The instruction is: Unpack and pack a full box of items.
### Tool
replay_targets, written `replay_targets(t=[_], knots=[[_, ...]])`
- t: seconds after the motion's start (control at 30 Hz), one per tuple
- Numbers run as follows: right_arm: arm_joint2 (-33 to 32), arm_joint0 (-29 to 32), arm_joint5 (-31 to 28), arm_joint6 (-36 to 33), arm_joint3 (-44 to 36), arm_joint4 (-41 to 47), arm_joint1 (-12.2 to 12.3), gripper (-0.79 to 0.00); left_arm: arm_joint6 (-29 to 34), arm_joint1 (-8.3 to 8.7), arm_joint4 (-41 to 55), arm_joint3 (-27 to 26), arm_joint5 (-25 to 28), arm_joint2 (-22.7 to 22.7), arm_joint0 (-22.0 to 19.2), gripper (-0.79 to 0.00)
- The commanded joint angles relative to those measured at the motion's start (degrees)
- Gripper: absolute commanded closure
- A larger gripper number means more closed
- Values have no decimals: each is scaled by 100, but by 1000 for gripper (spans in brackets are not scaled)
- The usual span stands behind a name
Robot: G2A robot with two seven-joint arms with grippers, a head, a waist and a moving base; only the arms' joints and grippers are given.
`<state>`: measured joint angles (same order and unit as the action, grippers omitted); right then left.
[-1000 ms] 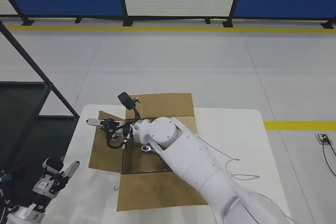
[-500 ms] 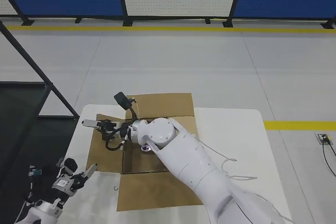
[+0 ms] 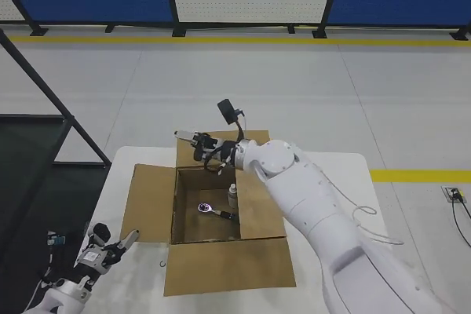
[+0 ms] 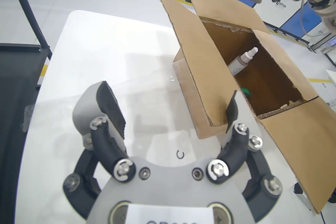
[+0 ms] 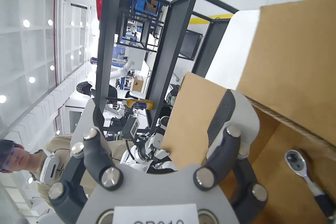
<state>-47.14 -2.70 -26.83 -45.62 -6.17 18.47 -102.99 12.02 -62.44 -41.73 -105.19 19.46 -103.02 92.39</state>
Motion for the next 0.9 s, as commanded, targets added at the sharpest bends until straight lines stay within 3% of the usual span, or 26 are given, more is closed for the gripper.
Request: replay_targets(t=[0.0,0.23,0.6,0.87], knots=[[-155,-54,-276,-308,268,210,175,-785,7,-1,4,2,2,1,0,-785],[-661,13,-1287,-1891,597,1138,581,-785,88,-3,-58,82,-55,76,-108,-785],[-1047,957,-821,-2157,-1361,1189,1197,-785,188,-11,-319,475,-211,322,-375,-785],[-1544,2043,21,-1794,-3688,640,1682,-785,179,-6,-305,635,-233,237,-384,-785]])
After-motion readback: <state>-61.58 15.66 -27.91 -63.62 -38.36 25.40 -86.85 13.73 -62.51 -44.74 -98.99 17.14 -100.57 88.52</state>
